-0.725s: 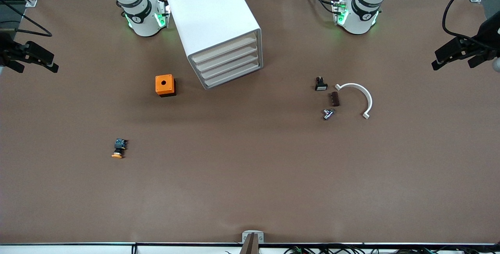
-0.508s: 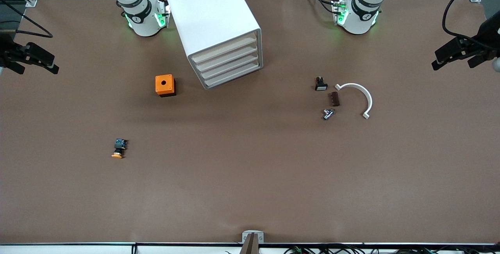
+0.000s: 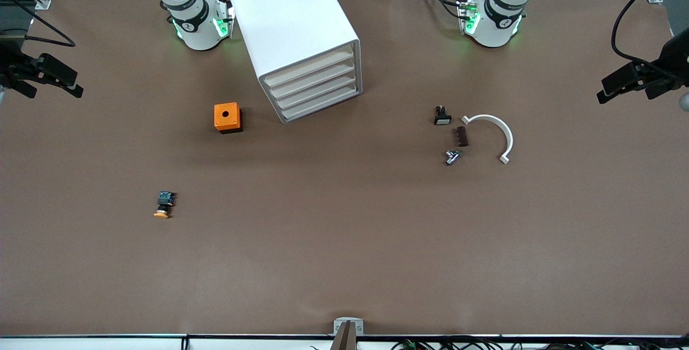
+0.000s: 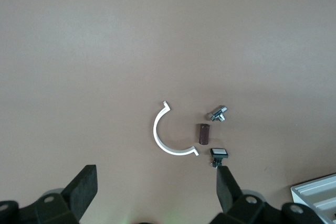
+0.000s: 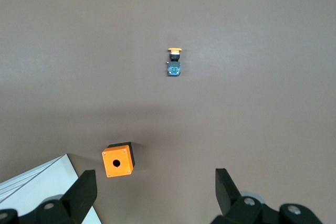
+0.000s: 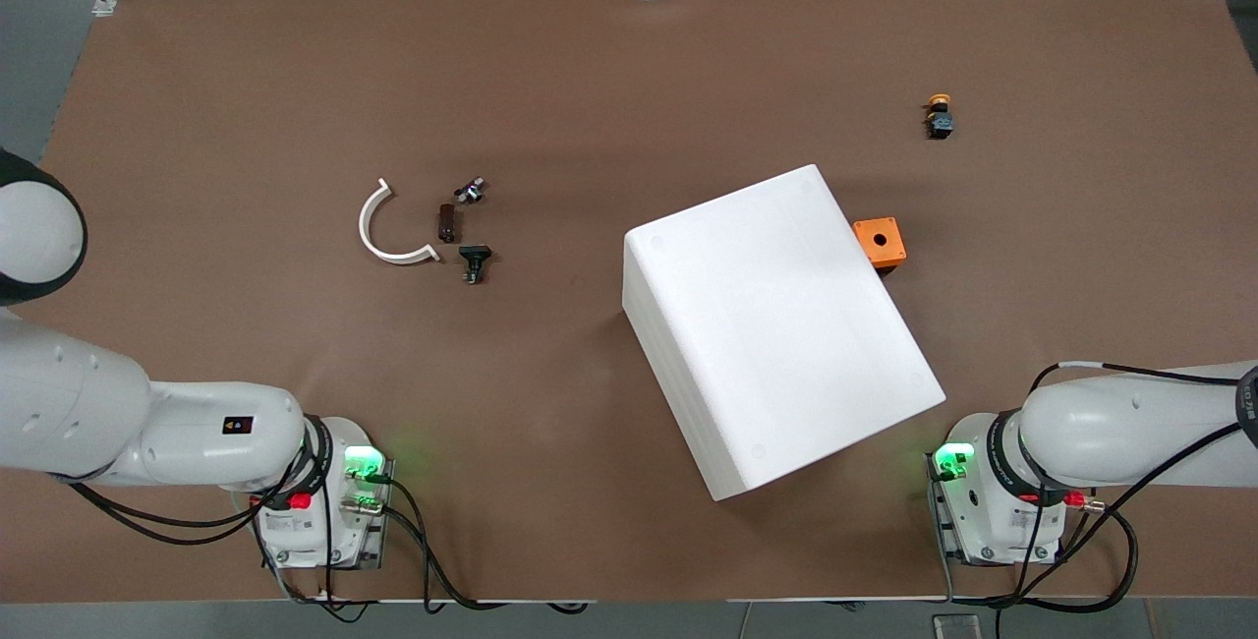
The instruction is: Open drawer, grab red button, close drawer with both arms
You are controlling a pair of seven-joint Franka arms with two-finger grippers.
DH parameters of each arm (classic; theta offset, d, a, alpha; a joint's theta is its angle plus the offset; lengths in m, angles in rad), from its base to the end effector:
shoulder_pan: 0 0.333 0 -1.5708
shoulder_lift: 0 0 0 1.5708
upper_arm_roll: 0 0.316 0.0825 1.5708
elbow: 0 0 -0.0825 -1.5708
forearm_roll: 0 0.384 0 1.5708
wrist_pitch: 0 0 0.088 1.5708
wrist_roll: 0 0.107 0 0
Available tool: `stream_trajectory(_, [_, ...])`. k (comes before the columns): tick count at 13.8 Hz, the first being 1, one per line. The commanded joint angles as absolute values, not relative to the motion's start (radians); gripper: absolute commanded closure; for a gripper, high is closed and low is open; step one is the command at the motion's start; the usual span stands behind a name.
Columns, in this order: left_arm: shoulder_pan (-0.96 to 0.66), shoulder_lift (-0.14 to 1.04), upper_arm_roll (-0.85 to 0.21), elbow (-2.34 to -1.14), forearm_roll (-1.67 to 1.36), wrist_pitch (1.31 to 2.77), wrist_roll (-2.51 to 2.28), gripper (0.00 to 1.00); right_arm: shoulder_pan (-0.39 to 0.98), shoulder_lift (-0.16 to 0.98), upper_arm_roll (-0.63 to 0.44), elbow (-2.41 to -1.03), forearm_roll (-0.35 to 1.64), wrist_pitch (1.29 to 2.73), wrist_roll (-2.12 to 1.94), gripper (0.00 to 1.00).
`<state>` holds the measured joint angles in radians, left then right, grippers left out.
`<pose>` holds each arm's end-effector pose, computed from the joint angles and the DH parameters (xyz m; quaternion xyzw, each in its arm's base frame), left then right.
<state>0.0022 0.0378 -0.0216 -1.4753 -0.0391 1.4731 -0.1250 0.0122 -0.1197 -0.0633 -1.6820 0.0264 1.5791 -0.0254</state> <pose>0.5564 -0.0150 0.6398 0.9983 0.0512 -0.0214 0.0184 0.5167 -0.0257 0.6368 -0.9997 0.0127 -0.0089 0.0167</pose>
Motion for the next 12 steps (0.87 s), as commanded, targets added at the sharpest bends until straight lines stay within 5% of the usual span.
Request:
stream_trajectory(1, [0.012,0.106,-0.025,-1.466,-0.025,1.502,-0.132,0.01,0.006,-0.144,-0.06,-1.703,0.032,1.571,-0.031,0.0])
stream_trajectory(12, [-0.122,0.365,-0.037,-1.437,-0.077,1.505,-0.371,0.0,0.008,-0.143,-0.058,-1.701,0.032,1.56,-0.018,0.0])
